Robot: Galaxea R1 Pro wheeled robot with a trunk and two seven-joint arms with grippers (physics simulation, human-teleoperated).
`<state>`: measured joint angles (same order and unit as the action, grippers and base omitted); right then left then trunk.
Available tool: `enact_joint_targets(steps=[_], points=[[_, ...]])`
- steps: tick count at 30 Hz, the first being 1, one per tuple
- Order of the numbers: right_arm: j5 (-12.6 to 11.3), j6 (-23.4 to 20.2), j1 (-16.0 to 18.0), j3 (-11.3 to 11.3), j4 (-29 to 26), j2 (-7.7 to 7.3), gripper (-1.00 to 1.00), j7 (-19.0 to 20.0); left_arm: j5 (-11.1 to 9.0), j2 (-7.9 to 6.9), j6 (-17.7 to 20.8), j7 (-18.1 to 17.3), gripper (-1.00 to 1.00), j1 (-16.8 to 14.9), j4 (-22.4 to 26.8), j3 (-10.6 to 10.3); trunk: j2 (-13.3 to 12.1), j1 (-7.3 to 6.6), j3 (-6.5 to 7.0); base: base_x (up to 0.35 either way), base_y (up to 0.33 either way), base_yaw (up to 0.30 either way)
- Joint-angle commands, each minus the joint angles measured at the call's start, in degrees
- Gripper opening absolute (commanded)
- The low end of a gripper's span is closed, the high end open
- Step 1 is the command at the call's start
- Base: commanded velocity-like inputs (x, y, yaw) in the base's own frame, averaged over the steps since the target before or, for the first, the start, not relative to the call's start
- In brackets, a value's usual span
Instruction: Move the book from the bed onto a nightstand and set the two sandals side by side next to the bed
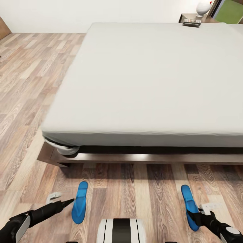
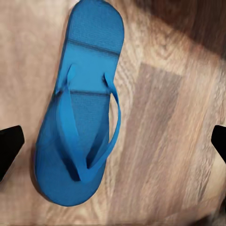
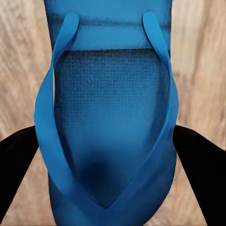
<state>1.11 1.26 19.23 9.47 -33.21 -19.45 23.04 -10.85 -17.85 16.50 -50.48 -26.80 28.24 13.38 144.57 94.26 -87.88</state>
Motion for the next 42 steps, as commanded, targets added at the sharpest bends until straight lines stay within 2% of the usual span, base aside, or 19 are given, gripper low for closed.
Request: enact_joint_targets(steps=[1, 11, 14, 15, 16, 19, 42], points=[[0.12, 0.15, 0.02, 0.33, 0.03, 0.02, -1.00, 0.85, -0.40, 0.01, 0.55, -0.15, 1.00, -0.04, -0.04, 0.07, 0.01, -0.01, -0.03, 0.000, 0.275, 0.000], [0.12, 0.26, 0.02, 0.89, 0.08, 0.18, -1.00, 1.31, -0.40, 0.01, 0.55, -0.06, 1.00, -0.02, -0.07, 0.07, 0.01, -0.01, -0.03, 0.000, 0.276, 0.000], [0.16, 0.31, 0.02, 1.69, 0.08, 0.20, -1.00, -1.42, -0.40, 0.01, 0.55, -0.06, 1.00, -0.04, -0.06, 0.07, 0.01, -0.01, -0.03, 0.000, 0.283, 0.000], [0.19, 0.32, 0.02, 1.79, 0.08, 0.20, -1.00, -4.15, -0.40, 0.01, 0.55, -0.06, 1.00, -0.03, -0.05, 0.07, 0.01, -0.01, -0.03, 0.000, 0.286, 0.000], [0.20, 0.32, 0.02, 1.82, 0.08, 0.20, -1.00, -5.21, -0.40, 0.01, 0.55, -0.06, 1.00, -0.04, -0.04, 0.07, 0.01, -0.01, -0.03, 0.000, 0.286, 0.000], [0.21, 0.32, 0.02, 1.91, 0.08, 0.20, -1.00, -6.73, -0.40, -0.01, 0.55, -0.06, 1.00, -0.05, -0.04, 0.07, 0.01, -0.01, -0.03, 0.000, 0.287, 0.000], [0.21, 0.32, 0.02, 1.95, 0.08, 0.20, -1.00, -7.13, -0.40, -0.05, 0.58, -0.12, 1.00, -0.03, -0.06, 0.07, 0.01, -0.01, -0.03, 0.000, 0.287, 0.000]])
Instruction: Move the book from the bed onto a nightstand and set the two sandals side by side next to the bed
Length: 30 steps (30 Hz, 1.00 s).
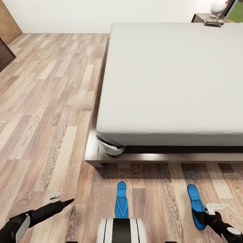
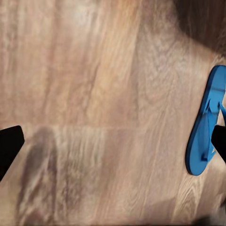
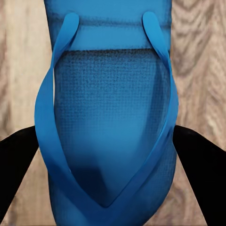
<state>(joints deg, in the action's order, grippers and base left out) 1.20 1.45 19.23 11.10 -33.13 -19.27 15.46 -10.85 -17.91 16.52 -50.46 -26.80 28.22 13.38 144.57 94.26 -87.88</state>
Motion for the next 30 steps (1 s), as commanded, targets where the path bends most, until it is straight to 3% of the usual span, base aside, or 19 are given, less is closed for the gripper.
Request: enact_joint_targets(steps=[1, 30], points=[[0.12, 0.13, 0.02, 0.33, 0.00, 0.03, -1.00, 0.45, -0.40, -0.01, 0.57, -0.15, 1.00, -0.05, -0.04, 0.06, 0.01, -0.01, -0.03, 0.000, 0.287, 0.000], [0.12, 0.13, 0.02, 0.33, 0.00, 0.03, -1.00, 0.45, -0.40, -0.02, 0.61, -0.40, 1.00, -0.03, -0.01, 0.15, 0.01, -0.01, -0.03, 0.000, 0.315, 0.000]])
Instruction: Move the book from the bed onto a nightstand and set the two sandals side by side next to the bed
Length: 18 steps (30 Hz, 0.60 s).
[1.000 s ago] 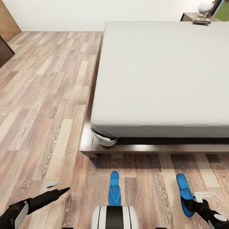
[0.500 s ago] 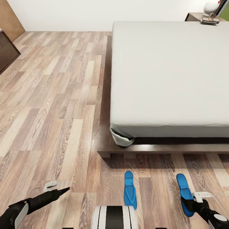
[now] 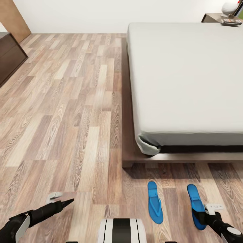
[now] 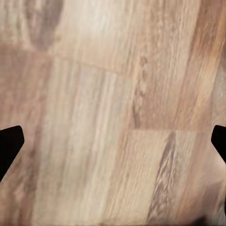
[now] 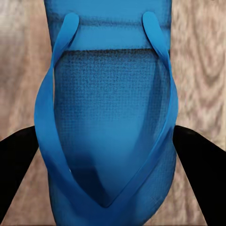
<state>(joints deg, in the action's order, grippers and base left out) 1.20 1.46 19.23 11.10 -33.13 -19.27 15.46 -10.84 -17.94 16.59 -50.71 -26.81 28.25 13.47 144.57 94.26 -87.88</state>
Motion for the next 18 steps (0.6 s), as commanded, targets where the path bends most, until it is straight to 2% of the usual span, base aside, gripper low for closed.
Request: enact_joint_targets(steps=[1, 11, 18], points=[[0.12, 0.13, 0.02, 0.33, 0.00, 0.03, -1.00, 0.45, -0.41, 0.01, 0.55, -0.15, 1.00, -0.02, -0.04, 0.06, 0.01, -0.01, -0.03, 0.000, 0.319, 0.000], [0.16, -0.09, 0.11, 0.11, -0.39, 0.03, -1.00, 0.35, -0.41, 0.02, 0.55, -0.07, 1.00, -0.01, -0.04, 0.01, 0.01, -0.01, -0.03, 0.000, 0.298, 0.000], [0.21, -0.73, 0.36, 0.09, -0.85, 0.03, -1.00, 0.28, -0.41, 0.08, 0.55, 0.04, 1.00, -0.01, -0.04, -0.02, 0.01, -0.01, -0.03, 0.000, 0.039, 0.000]])
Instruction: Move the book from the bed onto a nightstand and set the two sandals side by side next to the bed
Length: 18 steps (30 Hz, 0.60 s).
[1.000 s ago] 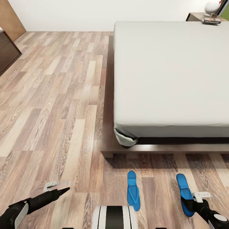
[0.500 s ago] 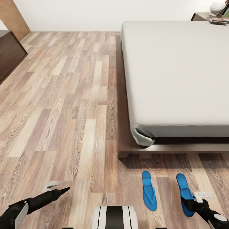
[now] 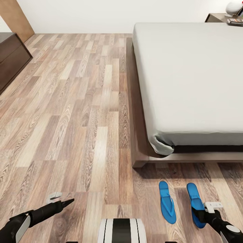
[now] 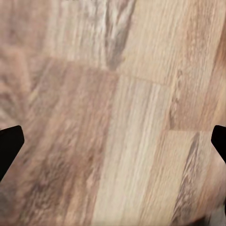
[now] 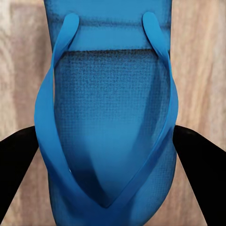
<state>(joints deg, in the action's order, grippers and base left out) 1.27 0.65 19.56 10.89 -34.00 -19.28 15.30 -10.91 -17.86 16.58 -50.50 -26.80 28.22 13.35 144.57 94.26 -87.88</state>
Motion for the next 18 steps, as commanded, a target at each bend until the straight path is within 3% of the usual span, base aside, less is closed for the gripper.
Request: enact_joint_targets(steps=[1, 15, 18], points=[[0.14, 0.06, 0.03, 0.32, 0.00, 0.03, -1.00, 0.44, -0.34, 0.01, 0.56, -0.12, 1.00, -0.03, -0.01, 0.10, 0.01, -0.01, -0.03, 0.000, 0.004, 0.000], [0.05, 0.05, 0.21, 0.30, -0.01, 0.11, -1.00, 0.23, -0.34, 0.29, 0.47, 0.05, 1.00, -0.05, -0.01, 0.10, 0.01, -0.01, -0.03, 0.000, 0.000, 0.000], [0.05, 0.05, 0.21, 0.28, -0.01, 0.16, -1.00, -3.47, -0.27, 0.61, 0.47, 0.07, 1.00, -0.03, -0.01, 0.10, 0.01, -0.01, -0.03, 0.000, 0.000, 0.000]])
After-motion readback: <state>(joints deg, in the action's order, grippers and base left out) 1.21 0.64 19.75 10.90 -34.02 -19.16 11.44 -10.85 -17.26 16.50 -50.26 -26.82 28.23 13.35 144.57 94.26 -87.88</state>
